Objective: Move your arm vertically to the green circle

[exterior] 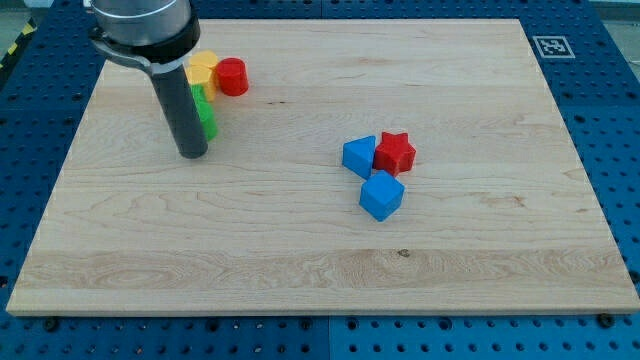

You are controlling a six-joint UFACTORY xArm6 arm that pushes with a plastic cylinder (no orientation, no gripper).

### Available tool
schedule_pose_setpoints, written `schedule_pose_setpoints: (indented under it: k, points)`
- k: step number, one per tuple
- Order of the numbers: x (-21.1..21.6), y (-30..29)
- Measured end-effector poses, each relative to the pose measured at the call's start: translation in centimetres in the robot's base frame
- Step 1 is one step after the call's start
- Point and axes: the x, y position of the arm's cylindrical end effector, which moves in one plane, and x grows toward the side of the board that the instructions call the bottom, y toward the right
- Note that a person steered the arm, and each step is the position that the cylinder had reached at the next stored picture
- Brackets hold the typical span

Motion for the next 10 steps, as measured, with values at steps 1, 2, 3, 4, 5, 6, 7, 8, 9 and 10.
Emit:
schedule_pose_setpoints:
  k: [1,2,3,4,5,6,7,8,9,10]
  points:
    - [0.2,2.5]
    - [-1.1,5.0]
    - [-1.4,5.5]
    - [2.9,2.9]
    - [3.4,1.0]
    - [3.4,0.8]
    - [3.4,0.3]
    - [3.2,0.2]
    - [2.6,0.0]
    - [2.6,0.0]
